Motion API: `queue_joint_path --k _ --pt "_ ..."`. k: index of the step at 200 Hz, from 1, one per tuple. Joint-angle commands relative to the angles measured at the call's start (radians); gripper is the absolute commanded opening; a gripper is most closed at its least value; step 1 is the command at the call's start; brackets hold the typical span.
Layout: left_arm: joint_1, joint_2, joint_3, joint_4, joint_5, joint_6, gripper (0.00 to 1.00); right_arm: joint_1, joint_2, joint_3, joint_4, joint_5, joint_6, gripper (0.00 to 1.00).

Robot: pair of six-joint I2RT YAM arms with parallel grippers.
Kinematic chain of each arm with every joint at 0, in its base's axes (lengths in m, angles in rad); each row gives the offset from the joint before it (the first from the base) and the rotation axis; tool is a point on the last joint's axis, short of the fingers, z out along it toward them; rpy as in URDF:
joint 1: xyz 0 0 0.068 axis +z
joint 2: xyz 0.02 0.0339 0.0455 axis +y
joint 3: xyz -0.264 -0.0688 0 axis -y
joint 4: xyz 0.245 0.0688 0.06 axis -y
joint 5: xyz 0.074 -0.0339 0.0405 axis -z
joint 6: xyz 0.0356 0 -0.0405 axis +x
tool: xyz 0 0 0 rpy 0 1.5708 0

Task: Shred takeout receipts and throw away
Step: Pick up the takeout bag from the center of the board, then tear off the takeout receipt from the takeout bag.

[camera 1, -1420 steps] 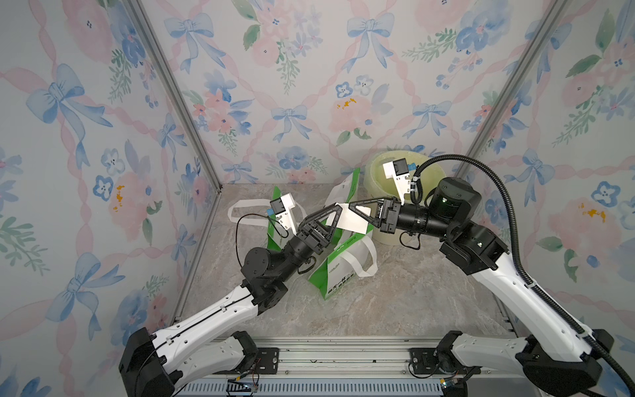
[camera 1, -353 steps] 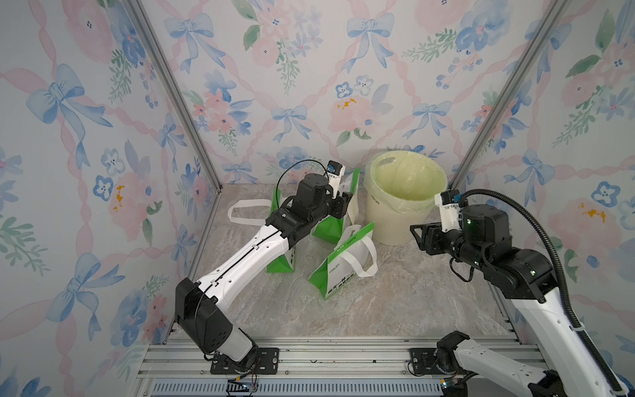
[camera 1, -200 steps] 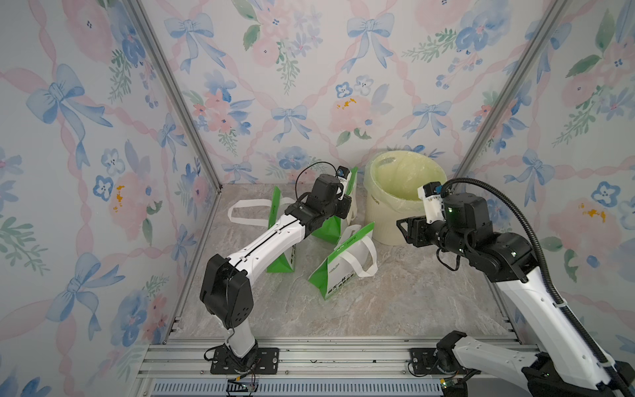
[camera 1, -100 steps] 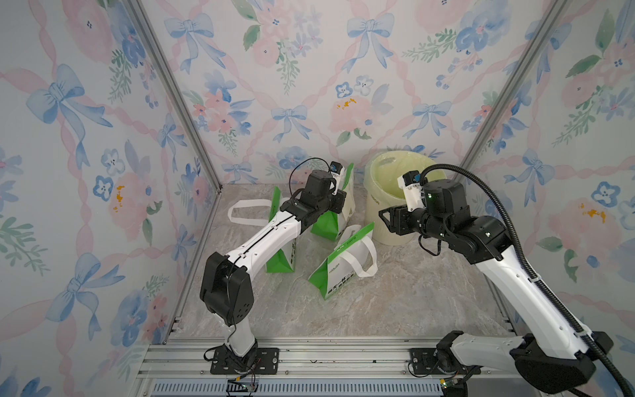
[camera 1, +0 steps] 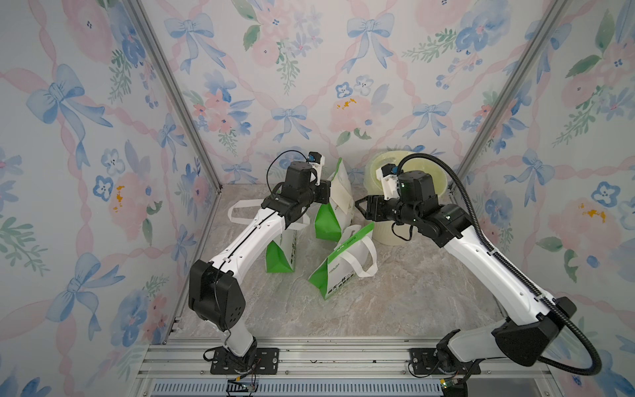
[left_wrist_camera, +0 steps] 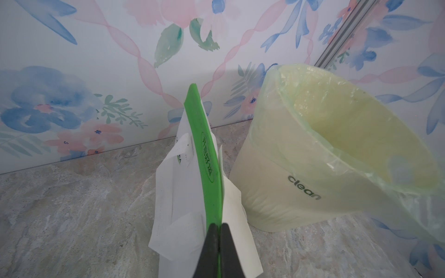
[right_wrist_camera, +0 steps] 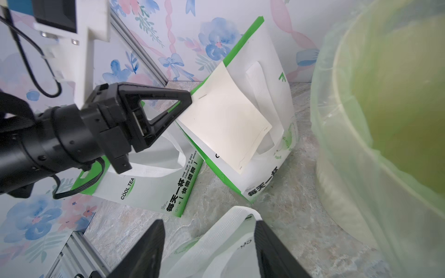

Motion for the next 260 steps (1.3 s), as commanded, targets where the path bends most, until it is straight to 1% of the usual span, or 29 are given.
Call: queue_joint_path --k 1,5,12,26,37,61,80,112,143,174,206,222,237,260 --pt "0.015 -0.076 0.014 0.075 0.068 -0.064 0.00 0.013 0.028 0.044 0.062 -0.027 -0.039 0.62" --pt "0.016 -0.079 0.014 0.075 0.070 -0.066 0.00 0.020 0.035 0.051 0.059 -0.018 -0.072 0.63" --pt "0.018 -0.085 0.016 0.078 0.069 -0.070 0.00 0.035 0.049 0.059 0.052 0.004 -0.173 0.63" --pt "0.018 -0.096 0.017 0.079 0.065 -0.074 0.00 0.068 0.073 0.070 0.032 0.085 -0.378 0.65" --pt "0.019 -0.105 0.016 0.079 0.059 -0.076 0.00 0.082 0.088 0.069 0.040 0.139 -0.499 0.66" --pt "0.019 -0.124 0.014 0.080 0.052 -0.085 0.00 0.099 0.108 0.067 0.088 0.226 -0.685 0.68" --pt "0.018 -0.136 0.013 0.081 0.051 -0.088 0.00 0.112 0.152 0.093 0.078 0.259 -0.781 0.70" --pt "0.018 -0.149 0.012 0.083 0.051 -0.092 0.00 0.130 0.206 0.123 0.092 0.255 -0.816 0.72" --pt "0.018 -0.159 0.011 0.082 0.055 -0.100 0.00 0.134 0.279 0.146 0.120 0.269 -0.803 0.74" --pt "0.013 -0.166 0.006 0.083 0.060 -0.100 0.00 0.134 0.311 0.146 0.191 0.353 -0.805 0.73" --pt "0.010 -0.175 -0.015 0.084 0.042 -0.094 0.00 0.150 0.303 0.128 0.260 0.412 -0.856 0.69" --pt "0.007 -0.178 -0.024 0.083 0.033 -0.093 0.00 0.154 0.291 0.116 0.272 0.411 -0.868 0.69" --pt "0.007 -0.180 -0.027 0.083 0.028 -0.091 0.00 0.156 0.275 0.097 0.274 0.394 -0.867 0.71" --pt "0.008 -0.177 -0.025 0.084 0.017 -0.088 0.00 0.155 0.238 0.044 0.277 0.334 -0.860 0.75"
